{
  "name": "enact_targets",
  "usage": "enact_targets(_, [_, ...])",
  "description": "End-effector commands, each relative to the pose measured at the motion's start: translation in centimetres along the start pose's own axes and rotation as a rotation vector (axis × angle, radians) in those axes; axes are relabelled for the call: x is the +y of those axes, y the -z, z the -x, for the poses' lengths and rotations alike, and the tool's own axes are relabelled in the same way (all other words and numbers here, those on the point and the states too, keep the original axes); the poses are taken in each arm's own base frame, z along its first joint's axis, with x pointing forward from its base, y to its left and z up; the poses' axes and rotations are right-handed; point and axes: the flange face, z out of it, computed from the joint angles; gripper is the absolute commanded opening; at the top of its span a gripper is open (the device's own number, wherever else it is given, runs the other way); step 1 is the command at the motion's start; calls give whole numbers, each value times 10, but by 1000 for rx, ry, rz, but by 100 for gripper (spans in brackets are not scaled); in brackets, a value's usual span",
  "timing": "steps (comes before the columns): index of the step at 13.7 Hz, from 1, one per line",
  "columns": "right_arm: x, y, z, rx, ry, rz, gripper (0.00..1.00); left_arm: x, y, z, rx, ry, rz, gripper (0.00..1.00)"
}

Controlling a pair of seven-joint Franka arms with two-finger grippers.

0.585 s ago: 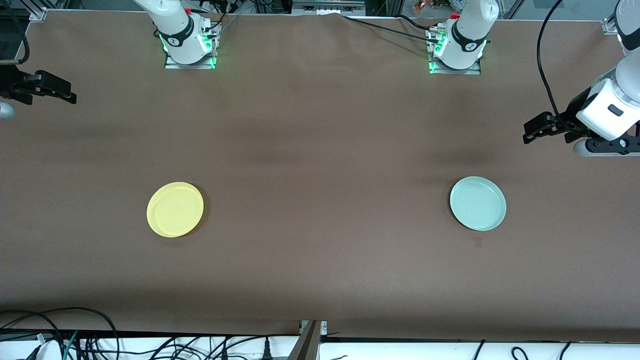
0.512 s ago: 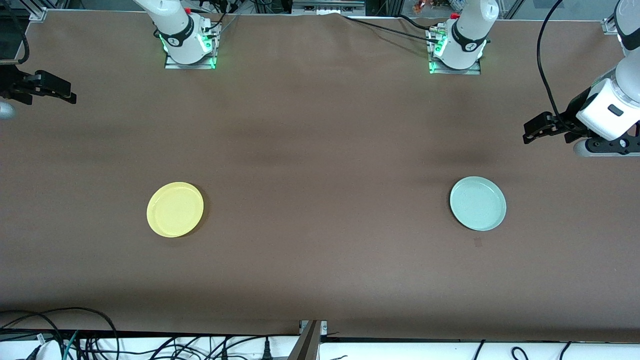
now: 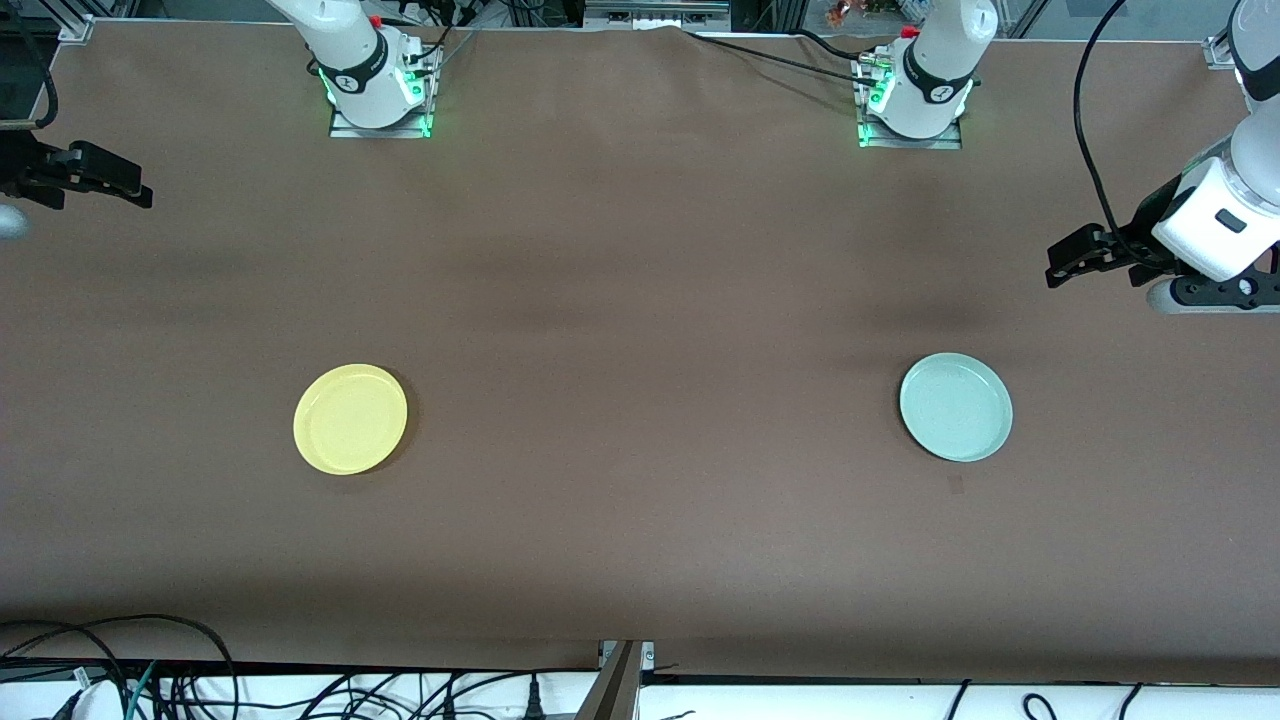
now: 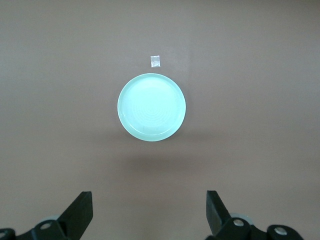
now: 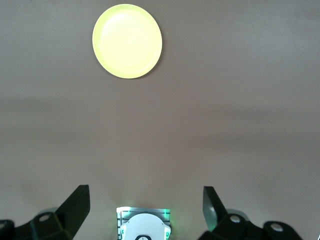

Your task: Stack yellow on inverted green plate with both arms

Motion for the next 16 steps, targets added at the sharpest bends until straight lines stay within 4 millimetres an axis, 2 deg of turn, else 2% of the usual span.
enact_targets(1, [3,6,-1,8,-11,-9,100,-1,3,-5,-11,-12,6,100])
enact_targets(4, [6,5,-2,6,-11,-11,100,-2,-4,-7,-25,-14,-2,100])
enact_targets(7, [6,6,-2,9,-8,-11,100,-14,-28,-21,-53,6,-8,100])
enact_targets(9, [5,6,-2,8,-12,-11,100,-22,-65,-35,-116,20,-9,100])
enact_targets(13, [6,6,-2,10,-12,-12,100,-40,-153,-75,-145,-10,-5,100])
enact_targets(14, [6,6,-2,8,-11,-12,100,-50,-167,-83,-122,-11,-4,100])
enact_targets(16, [6,6,-2,8,-12,-12,100,-53,-192,-103,-48,-74,-2,100])
